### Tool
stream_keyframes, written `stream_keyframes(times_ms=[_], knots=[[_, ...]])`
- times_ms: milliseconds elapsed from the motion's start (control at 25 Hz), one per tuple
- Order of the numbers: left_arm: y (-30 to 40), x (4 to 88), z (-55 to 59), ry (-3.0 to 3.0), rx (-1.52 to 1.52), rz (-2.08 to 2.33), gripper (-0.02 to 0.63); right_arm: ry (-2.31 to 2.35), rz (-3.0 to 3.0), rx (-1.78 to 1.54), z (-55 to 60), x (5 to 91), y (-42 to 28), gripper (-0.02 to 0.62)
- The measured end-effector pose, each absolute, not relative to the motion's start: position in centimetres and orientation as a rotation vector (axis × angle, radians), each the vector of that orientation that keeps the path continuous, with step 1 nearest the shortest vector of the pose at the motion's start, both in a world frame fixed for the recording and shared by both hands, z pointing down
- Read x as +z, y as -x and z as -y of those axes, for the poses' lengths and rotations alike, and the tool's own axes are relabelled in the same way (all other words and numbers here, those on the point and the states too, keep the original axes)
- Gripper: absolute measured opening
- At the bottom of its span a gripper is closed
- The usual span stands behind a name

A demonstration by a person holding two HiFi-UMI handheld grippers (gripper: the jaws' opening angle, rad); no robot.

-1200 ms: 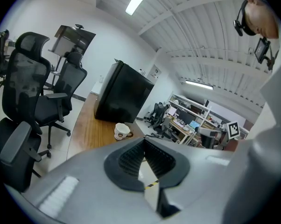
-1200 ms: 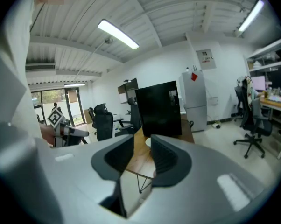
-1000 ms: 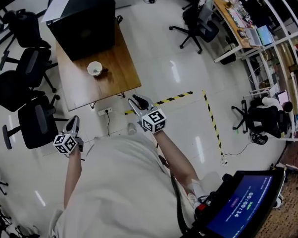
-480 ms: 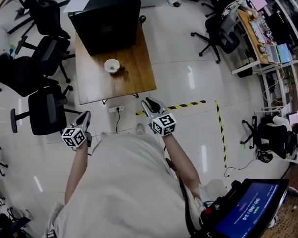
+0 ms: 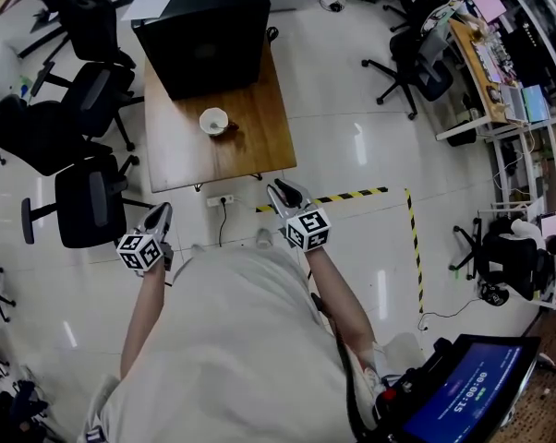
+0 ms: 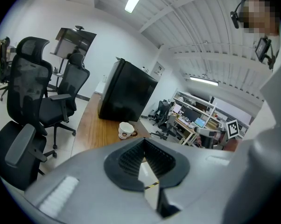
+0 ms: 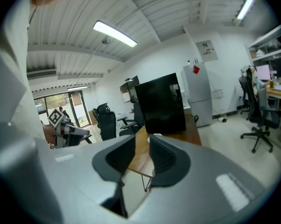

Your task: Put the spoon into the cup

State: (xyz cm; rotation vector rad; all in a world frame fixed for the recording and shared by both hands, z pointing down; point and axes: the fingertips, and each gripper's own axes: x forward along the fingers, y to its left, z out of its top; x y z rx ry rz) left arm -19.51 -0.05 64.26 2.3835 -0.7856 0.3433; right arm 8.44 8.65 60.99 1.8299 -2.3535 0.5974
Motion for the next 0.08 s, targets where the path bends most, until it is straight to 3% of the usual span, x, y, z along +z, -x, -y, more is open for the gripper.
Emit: stream_keyframes(times_ms=[80], knots=[[19.53,64.4,0.42,-2.386,0.346,0.781,0.002,-1.831,2.353,0.598,-8.37,61.05,-8.35,0.087]])
